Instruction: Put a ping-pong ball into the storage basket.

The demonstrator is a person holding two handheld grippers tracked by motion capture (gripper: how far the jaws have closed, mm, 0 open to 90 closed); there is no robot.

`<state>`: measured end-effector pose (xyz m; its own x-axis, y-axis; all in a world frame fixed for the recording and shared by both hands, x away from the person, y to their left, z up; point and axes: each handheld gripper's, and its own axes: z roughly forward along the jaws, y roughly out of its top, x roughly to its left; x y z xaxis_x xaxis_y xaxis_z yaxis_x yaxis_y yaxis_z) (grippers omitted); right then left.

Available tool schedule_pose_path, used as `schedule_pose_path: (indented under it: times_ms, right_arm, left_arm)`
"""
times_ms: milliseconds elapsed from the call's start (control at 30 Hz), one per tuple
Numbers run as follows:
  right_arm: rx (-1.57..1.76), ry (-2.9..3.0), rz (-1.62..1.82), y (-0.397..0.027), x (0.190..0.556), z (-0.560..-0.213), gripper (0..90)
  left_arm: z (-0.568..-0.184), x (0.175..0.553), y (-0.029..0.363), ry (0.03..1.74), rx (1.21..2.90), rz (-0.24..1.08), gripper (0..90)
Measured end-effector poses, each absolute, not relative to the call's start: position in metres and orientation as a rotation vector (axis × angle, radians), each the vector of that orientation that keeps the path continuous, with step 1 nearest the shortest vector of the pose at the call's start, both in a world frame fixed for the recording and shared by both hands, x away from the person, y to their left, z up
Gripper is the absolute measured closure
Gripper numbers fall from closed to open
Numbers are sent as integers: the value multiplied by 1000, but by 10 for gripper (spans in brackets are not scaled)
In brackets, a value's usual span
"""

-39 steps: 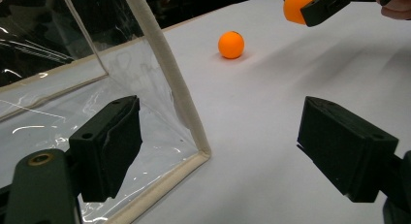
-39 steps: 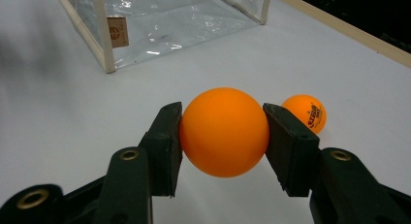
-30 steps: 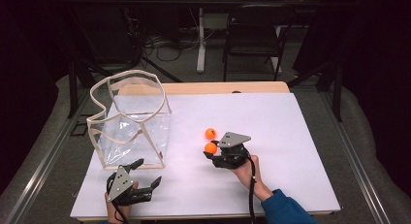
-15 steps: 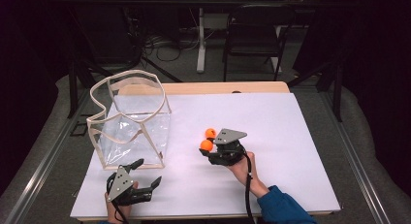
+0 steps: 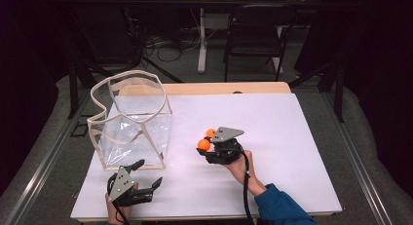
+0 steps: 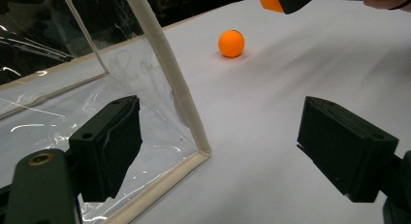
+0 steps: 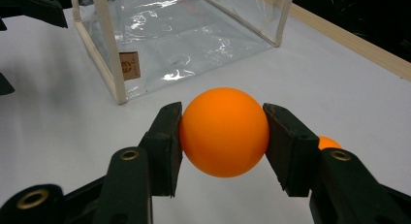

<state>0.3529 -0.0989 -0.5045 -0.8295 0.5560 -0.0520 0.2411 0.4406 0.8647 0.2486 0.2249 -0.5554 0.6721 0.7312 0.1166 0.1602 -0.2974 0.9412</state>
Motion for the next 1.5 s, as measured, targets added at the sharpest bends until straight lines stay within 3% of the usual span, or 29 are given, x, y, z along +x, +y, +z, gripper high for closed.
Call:
schedule_pose_path:
  times_ms: [1500]
  right_arm:
    - [651,2352,1337,-85,380,-460,511]
  left_arm:
    - [-555,249,225,707,1808,668,158]
